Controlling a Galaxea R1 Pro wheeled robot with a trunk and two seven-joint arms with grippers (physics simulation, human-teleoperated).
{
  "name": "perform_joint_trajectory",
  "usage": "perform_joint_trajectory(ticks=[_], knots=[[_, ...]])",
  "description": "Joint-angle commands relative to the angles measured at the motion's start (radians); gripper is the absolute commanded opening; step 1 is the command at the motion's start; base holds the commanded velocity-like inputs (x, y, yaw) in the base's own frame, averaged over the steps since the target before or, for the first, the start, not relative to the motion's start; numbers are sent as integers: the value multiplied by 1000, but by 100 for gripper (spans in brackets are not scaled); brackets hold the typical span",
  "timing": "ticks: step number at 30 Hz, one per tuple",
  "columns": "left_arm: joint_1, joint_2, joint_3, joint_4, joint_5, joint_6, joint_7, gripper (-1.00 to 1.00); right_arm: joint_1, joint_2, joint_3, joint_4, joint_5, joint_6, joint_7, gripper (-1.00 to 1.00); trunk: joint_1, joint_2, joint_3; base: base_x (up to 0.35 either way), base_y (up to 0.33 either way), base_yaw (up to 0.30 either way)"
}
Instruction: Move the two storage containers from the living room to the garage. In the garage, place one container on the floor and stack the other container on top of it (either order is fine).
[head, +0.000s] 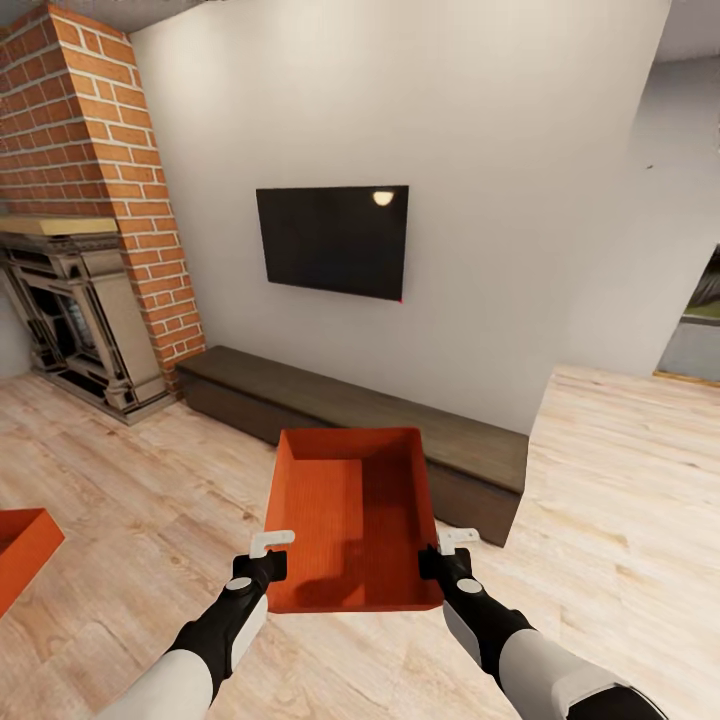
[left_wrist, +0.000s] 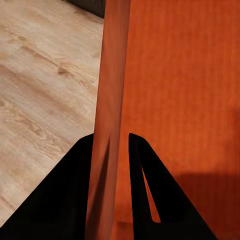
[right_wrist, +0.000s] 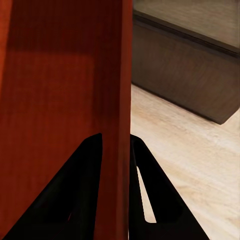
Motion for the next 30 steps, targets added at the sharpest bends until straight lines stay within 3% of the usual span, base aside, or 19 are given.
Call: perform_joint_trajectory(ticks=[1,30], knots=[[-1,-6,24,-4,30,3,38,-100,0,1,-12,2,-15,-6,-61,-100,0,-1,1,0,0,0],[-1,-6,24,-3,30,4,38,-100,0,1,-12,2,-15,-6,-61,-100,0,-1,46,0,0,0]])
